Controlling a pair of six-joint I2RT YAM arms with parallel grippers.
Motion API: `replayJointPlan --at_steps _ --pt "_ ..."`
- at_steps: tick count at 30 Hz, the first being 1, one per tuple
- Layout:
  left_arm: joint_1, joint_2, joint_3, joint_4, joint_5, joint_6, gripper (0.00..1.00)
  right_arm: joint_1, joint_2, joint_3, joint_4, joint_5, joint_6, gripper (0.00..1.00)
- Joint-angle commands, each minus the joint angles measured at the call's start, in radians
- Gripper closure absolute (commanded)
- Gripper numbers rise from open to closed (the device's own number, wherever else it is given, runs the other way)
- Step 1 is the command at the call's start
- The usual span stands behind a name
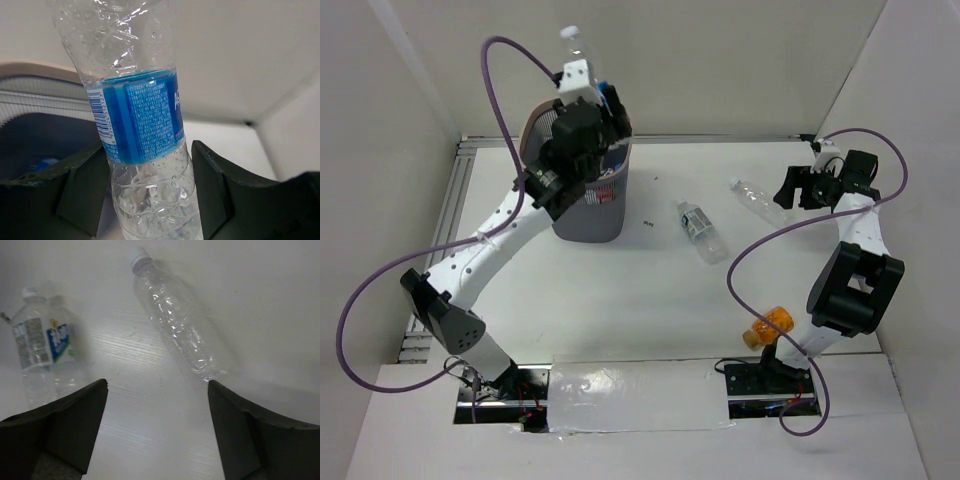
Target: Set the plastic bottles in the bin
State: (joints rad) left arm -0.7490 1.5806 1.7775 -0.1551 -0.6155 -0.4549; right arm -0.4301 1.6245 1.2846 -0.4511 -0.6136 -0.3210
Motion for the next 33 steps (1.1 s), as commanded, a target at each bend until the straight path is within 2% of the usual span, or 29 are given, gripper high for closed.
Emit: replayJointPlan --at_steps 1,2,5,6,7,10,11,15,19,21,22,27,28,31,33 --pt "0.127 0.051 0.068 0.034 -0.154 0.039 0.76 -0.004 -0.012 0.015 0.071 0.054 -0.065 0.09" --pt "0.151 0.068 0.079 0.014 -0.155 0.039 0.73 0.005 0.004 0.024 0.071 0.063 -0.085 0.07" --pt "0.2 0.123 0.088 -0.004 -0.155 0.071 0.56 0.014 0.046 0.033 0.095 0.086 -0.131 0.02" --pt "0.218 0.137 0.088 -0.004 -0.155 0.084 0.45 0.014 0.07 0.045 0.104 0.086 -0.148 0.02" --pt "0.227 0.137 0.088 -0.004 -0.155 0.094 0.28 0.025 0.083 0.061 0.104 0.097 -0.161 0.02" --pt "0.252 0.137 0.072 -0.029 -0.11 0.067 0.04 0.047 0.141 0.1 0.095 0.107 -0.222 0.0" --pt "0.252 0.137 0.085 -0.05 -0.101 0.058 0.01 0.06 0.156 0.111 0.095 0.121 -0.251 0.0" --pt "0.211 0.088 0.085 -0.063 -0.063 0.099 0.01 0.099 0.225 0.157 0.095 0.121 -0.335 0.0" --pt "0.024 0.003 0.05 -0.052 -0.044 0.188 0.01 0.142 0.325 0.229 0.061 0.156 -0.377 0.0" --pt "-0.048 -0.042 0.002 -0.052 0.003 0.199 0.01 0.152 0.354 0.265 0.061 0.184 -0.377 0.0" --pt "-0.126 -0.063 -0.063 -0.04 0.019 0.188 0.01 0.162 0.366 0.274 0.061 0.195 -0.377 0.0" --pt "-0.295 -0.145 -0.289 -0.05 0.045 0.058 0.01 0.185 0.455 0.326 0.039 0.241 -0.391 0.0" --pt "-0.309 -0.159 -0.362 -0.05 0.054 -0.018 0.01 0.194 0.466 0.326 0.038 0.251 -0.401 0.02" --pt "-0.329 -0.168 -0.459 -0.073 0.065 -0.161 0.01 0.194 0.495 0.335 0.017 0.252 -0.412 0.06" --pt "-0.339 -0.182 -0.542 -0.083 0.092 -0.209 0.01 0.194 0.495 0.326 0.017 0.252 -0.423 0.12"
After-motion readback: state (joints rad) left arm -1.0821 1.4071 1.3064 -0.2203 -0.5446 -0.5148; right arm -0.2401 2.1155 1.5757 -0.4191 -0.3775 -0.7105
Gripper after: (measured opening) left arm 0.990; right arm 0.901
